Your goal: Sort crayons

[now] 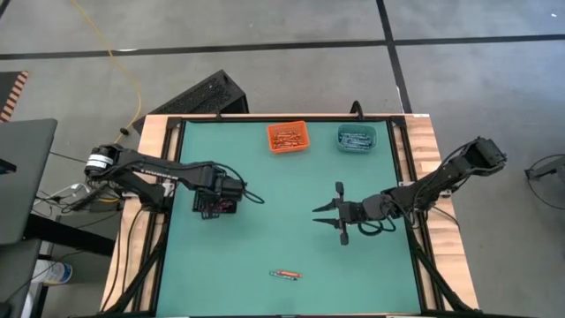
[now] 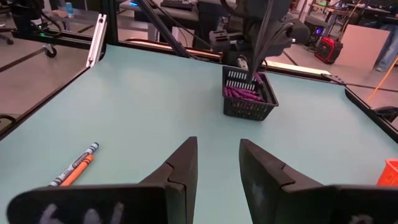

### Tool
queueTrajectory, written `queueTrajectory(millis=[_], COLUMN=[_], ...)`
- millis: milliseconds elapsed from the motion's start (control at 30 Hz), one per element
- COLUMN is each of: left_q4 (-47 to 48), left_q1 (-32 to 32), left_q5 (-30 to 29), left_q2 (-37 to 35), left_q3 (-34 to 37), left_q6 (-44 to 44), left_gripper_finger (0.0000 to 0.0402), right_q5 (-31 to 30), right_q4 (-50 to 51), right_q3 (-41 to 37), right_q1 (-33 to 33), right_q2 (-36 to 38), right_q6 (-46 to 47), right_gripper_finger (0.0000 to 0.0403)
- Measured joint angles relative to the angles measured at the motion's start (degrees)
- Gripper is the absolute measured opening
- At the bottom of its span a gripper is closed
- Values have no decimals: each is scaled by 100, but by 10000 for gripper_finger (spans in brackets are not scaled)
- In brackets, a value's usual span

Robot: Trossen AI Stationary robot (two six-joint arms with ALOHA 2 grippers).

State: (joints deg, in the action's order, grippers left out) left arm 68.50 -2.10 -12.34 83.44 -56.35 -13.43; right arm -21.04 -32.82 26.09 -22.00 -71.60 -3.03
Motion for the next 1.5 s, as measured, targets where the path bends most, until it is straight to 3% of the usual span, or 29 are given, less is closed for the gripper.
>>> queueTrajectory(millis=[400, 633, 767, 933, 1200, 1500], left_q4=[-336, -1072, -2131, -4468, -7487, -7047], left_q1=[-84, -91, -269, -991, -2302, -2764], left_q5=[182, 1041, 1574, 1745, 1525, 1642], left_q2=[0, 0, 0, 68, 1248, 2456], left_q3=[37, -411, -716, -740, -732, -973], left_q6=[-241, -373, -512, -246, 503, 534], left_gripper_finger=[84, 91, 91, 91, 91, 91], right_q5=[0, 0, -1, -2, -2, -2], right_q4=[-9, -9, -9, -7, 4, 2], right_q3=[0, 0, 0, 0, 0, 0], right_q1=[0, 0, 0, 0, 0, -2], right_q2=[1, 1, 0, 1, 1, 1], right_q6=[2, 4, 4, 4, 9, 141], right_gripper_finger=[118, 118, 118, 118, 118, 118])
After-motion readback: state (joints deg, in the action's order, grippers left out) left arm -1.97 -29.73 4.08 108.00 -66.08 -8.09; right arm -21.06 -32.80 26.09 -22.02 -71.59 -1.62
